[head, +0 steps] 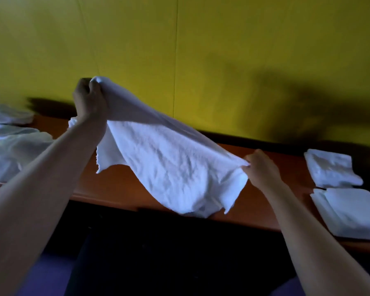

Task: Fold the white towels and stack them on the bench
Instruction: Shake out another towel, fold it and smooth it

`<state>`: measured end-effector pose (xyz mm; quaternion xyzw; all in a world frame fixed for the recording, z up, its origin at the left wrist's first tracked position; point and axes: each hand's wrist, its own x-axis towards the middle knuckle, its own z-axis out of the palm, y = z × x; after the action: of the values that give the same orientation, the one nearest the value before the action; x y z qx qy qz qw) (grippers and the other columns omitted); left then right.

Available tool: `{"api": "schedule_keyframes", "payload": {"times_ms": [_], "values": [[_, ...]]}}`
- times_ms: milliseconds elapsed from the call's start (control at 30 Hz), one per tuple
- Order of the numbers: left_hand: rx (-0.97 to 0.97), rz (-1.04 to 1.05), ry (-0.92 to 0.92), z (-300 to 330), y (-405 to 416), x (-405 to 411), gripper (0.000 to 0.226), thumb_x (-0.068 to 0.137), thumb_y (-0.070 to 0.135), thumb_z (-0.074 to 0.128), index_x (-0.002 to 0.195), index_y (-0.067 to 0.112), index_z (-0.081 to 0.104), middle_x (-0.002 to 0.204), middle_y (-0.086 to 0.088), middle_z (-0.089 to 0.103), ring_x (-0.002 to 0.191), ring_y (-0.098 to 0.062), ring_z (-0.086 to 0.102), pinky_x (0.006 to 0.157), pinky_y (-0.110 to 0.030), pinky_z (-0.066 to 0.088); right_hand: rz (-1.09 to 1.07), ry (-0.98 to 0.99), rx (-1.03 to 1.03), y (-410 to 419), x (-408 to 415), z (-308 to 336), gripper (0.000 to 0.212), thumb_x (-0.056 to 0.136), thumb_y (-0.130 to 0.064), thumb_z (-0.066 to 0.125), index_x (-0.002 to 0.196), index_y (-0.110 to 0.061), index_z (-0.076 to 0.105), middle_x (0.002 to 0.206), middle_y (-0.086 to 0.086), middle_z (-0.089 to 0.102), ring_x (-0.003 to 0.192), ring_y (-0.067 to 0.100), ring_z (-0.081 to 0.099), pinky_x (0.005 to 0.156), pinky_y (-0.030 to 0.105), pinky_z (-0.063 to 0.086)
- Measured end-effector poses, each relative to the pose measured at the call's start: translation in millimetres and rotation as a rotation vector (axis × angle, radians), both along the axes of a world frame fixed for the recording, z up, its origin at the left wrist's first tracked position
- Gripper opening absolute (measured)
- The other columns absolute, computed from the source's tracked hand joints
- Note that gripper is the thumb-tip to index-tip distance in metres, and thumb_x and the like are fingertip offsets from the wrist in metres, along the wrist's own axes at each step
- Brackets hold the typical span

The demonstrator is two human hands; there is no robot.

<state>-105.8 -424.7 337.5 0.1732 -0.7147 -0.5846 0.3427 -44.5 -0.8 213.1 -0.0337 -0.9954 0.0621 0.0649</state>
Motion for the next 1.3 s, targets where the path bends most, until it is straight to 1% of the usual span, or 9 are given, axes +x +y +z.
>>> {"api": "schedule_keyframes", "payload": {"times_ms": [267,367,467,600,700,867,1033,1167,1300], "values": [[0.011,-0.002,-0.052,-40.2,-0.3,22.1,0.019,0.095,0.02,0.046,0.083,0.012,0.058,0.067,-0.002,0.047,0.064,-0.01,0.039,0.059,-0.028,0.033,-0.355,-0.02,-0.253,29.3,32.0,-46.7,0.022,0.091,-0.006,0.05,0.109,-0.016,0.057,0.109,0.014,0.068,0.102,0.037,0.065,0.077,0.035,0.047],[-0.018,0.011,-0.07,-54.3,-4.7,33.9,0.026,0.093,0.023,0.047,0.068,0.015,0.048,0.063,0.002,0.044,0.055,-0.002,0.036,0.054,-0.023,0.031,-0.483,0.083,-0.381,34.0,40.2,-61.5,0.027,0.096,-0.019,0.042,0.12,-0.017,0.055,0.115,0.02,0.064,0.101,0.04,0.067,0.084,0.046,0.057],[-0.073,-0.001,-0.016,-70.1,-15.6,44.3,0.02,0.087,0.024,0.047,0.08,0.014,0.062,0.078,-0.007,0.056,0.068,-0.009,0.044,0.064,-0.027,0.036,-0.556,0.267,-0.638,42.2,45.3,-56.9,0.023,0.1,-0.031,0.034,0.112,-0.019,0.049,0.1,0.014,0.061,0.073,0.037,0.07,0.048,0.05,0.058],[-0.058,0.017,0.07,-87.1,-22.0,53.8,0.019,0.087,0.018,0.046,0.088,0.014,0.065,0.072,0.007,0.057,0.063,0.006,0.049,0.065,-0.017,0.038,-0.551,0.766,-0.683,35.6,46.4,-11.5,0.03,0.096,-0.028,0.039,0.115,-0.015,0.059,0.103,0.019,0.065,0.092,0.035,0.061,0.085,0.044,0.052],[-0.071,0.131,0.031,-91.6,-33.8,46.1,0.03,0.086,0.025,0.048,0.097,0.007,0.069,0.074,0.004,0.061,0.075,-0.011,0.055,0.072,-0.028,0.043,-0.487,0.935,-0.589,37.2,32.1,21.5,0.035,0.094,-0.031,0.048,0.106,-0.003,0.065,0.106,0.022,0.065,0.099,0.03,0.053,0.087,0.036,0.039],[-0.038,0.146,-0.257,-116.6,-49.8,4.9,0.04,0.076,0.037,0.049,0.099,0.011,0.069,0.101,-0.019,0.071,0.092,-0.037,0.068,0.082,-0.046,0.057,-0.346,0.805,-0.561,45.1,-20.9,22.0,0.032,0.092,-0.028,0.058,0.103,-0.001,0.071,0.1,0.027,0.065,0.093,0.022,0.05,0.085,0.031,0.038],[0.211,-0.065,-0.45,-155.8,-35.7,-54.4,0.037,0.1,0.018,0.05,0.131,0.0,0.055,0.105,-0.009,0.064,0.091,-0.025,0.066,0.079,-0.04,0.061,-0.383,0.565,-0.484,51.5,-86.2,-42.6,0.036,0.089,-0.032,0.056,0.098,-0.002,0.071,0.097,0.031,0.066,0.096,0.043,0.06,0.084,0.041,0.044],[0.26,-0.133,-0.429,-197.0,-28.7,-97.3,0.019,0.092,0.021,0.066,0.104,0.008,0.067,0.098,-0.007,0.061,0.101,-0.028,0.063,0.068,-0.041,0.063,-0.444,0.391,-0.367,50.8,-132.4,-73.2,0.033,0.093,-0.032,0.056,0.108,-0.007,0.072,0.11,0.026,0.065,0.097,0.042,0.063,0.082,0.036,0.045],[0.181,-0.099,-0.459,-241.4,-38.3,-145.2,0.019,0.091,0.028,0.071,0.101,0.015,0.063,0.108,-0.01,0.065,0.099,-0.034,0.069,0.067,-0.046,0.063,-0.452,0.314,-0.305,55.1,-179.9,-104.4,0.03,0.096,-0.033,0.057,0.111,-0.011,0.072,0.117,0.022,0.063,0.104,0.042,0.061,0.087,0.036,0.045]]}}
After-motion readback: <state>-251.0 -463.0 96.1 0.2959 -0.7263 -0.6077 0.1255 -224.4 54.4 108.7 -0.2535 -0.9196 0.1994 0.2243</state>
